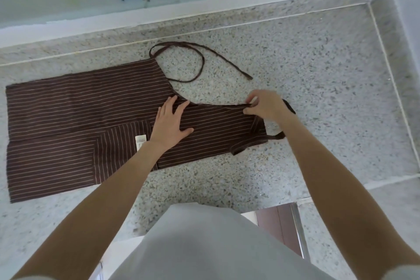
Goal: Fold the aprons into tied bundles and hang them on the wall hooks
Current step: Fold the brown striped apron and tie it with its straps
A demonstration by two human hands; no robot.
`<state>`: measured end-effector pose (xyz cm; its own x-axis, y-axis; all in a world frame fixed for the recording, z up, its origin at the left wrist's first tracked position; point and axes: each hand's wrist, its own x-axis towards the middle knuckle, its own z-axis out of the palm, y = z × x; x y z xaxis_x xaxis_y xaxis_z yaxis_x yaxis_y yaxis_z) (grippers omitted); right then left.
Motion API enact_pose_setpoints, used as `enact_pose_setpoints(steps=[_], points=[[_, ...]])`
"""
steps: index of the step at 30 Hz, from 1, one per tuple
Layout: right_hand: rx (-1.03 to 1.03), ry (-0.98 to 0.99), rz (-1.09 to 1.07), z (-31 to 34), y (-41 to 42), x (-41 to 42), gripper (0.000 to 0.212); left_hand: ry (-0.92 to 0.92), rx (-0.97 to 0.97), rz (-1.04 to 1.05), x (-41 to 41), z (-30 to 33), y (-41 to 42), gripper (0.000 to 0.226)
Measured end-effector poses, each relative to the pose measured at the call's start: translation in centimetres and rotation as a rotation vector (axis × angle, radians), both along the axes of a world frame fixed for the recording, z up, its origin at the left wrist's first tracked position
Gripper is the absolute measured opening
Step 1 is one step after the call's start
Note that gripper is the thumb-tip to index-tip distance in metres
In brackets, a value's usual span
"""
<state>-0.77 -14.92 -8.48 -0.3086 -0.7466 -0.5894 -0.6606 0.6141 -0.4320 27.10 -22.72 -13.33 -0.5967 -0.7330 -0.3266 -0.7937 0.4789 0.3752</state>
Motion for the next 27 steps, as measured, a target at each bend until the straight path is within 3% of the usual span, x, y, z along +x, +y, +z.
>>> enact_pose_setpoints(steps=[5, 7, 11, 16, 21, 23, 27], points=[[0.117, 0.147, 0.064, -1.0, -1.1, -2.5, 0.021, -0.02, -0.009, 0.024, -0.2, 0.3, 0.2, 0.081], [-0.006, 0.237, 0.088, -1.4, 0.5, -2.2, 0.025, -0.047, -0.058, 0.04, -0.7, 0.7, 0.6, 0.081], [-0.477, 0.339, 0.048, -1.1, 5.8, 0.8, 0.027, -0.017, -0.202, -0.078, -2.4, 1.4, 2.3, 0.074], [-0.431, 0.394, 0.297, -3.3, 10.4, 4.4, 0.06, -0.06, -0.102, -0.196, -4.4, 0.8, 5.5, 0.081], [-0.64, 0.467, 0.448, -3.2, 11.3, -0.2, 0.043, -0.159, -0.025, -0.21, -5.3, 0.7, 6.4, 0.091], [-0.602, 0.536, 0.446, -2.7, 12.0, -3.7, 0.043, -0.15, -0.017, -0.198, -5.2, 0.8, 6.2, 0.092], [-0.148, 0.581, 0.486, -1.5, 13.9, -9.1, 0.056, -0.126, -0.009, -0.198, -4.9, 0.7, 6.0, 0.092]])
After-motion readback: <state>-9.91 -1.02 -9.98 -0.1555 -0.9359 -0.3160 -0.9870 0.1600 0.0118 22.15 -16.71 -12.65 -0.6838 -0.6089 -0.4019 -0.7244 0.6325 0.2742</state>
